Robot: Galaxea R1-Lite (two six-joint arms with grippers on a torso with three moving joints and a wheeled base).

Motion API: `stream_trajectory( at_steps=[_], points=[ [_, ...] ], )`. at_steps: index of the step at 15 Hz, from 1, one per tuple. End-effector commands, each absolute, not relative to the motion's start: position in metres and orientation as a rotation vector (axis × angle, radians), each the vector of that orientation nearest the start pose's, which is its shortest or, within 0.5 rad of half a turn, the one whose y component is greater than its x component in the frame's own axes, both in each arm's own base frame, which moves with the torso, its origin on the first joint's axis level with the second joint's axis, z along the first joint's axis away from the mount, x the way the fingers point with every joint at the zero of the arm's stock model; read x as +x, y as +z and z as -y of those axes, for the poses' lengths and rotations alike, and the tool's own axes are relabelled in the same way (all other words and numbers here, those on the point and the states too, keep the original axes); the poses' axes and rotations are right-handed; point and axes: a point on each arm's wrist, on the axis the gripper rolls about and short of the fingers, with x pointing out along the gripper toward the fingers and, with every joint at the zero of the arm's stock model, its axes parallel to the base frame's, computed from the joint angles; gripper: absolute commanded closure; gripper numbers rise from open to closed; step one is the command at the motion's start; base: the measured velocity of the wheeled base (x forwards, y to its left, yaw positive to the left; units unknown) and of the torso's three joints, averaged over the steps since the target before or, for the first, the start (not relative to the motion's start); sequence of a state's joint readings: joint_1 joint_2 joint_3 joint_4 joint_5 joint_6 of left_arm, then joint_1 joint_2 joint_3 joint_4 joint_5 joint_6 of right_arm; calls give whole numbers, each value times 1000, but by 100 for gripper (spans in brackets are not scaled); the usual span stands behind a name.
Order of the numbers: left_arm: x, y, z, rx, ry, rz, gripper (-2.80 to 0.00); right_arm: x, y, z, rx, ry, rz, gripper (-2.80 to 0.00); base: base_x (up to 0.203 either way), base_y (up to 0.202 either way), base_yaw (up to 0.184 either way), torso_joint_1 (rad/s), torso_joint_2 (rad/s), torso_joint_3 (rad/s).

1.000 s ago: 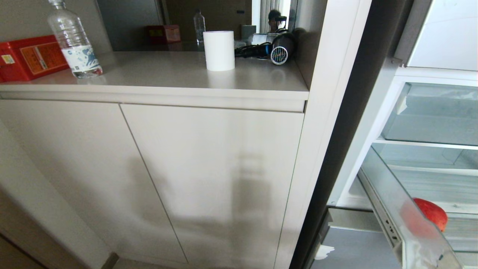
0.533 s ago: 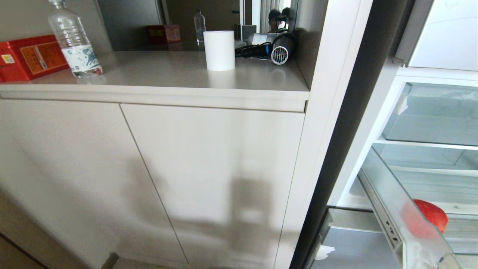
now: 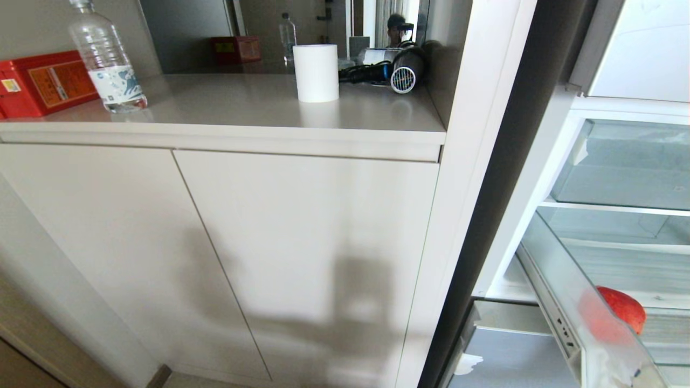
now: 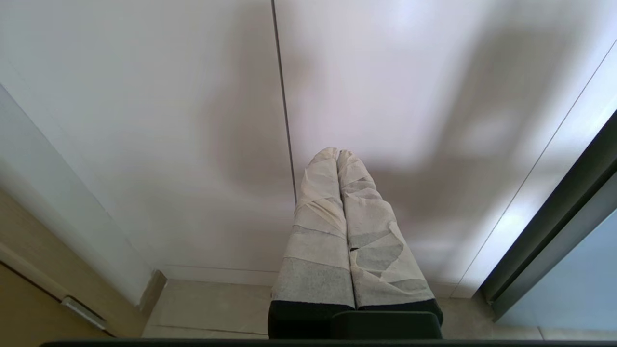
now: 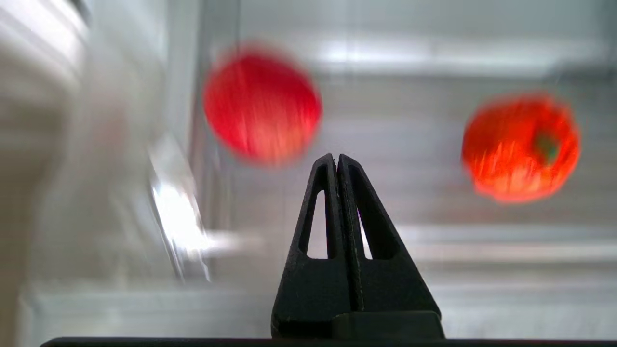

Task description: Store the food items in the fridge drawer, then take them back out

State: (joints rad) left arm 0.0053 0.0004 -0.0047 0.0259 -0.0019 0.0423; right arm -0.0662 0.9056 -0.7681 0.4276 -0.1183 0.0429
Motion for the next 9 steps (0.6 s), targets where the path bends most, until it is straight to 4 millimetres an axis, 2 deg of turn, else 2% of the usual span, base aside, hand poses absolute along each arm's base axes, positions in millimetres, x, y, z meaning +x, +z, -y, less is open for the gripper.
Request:
stream_trajectory(
  at_steps=[1,4,9],
  points=[
    [-23,74,0,43,4,-22,0,91,237,9,30,-193,-512,0,0,0,0,0,0,0],
    [-23,74,0,43,3,-22,0,87,235,9,37,-200,-473,0,0,0,0,0,0,0],
    [-23,74,0,43,3,-22,0,24,232,6,28,-271,-265,0,0,0,0,0,0,0]
  ],
)
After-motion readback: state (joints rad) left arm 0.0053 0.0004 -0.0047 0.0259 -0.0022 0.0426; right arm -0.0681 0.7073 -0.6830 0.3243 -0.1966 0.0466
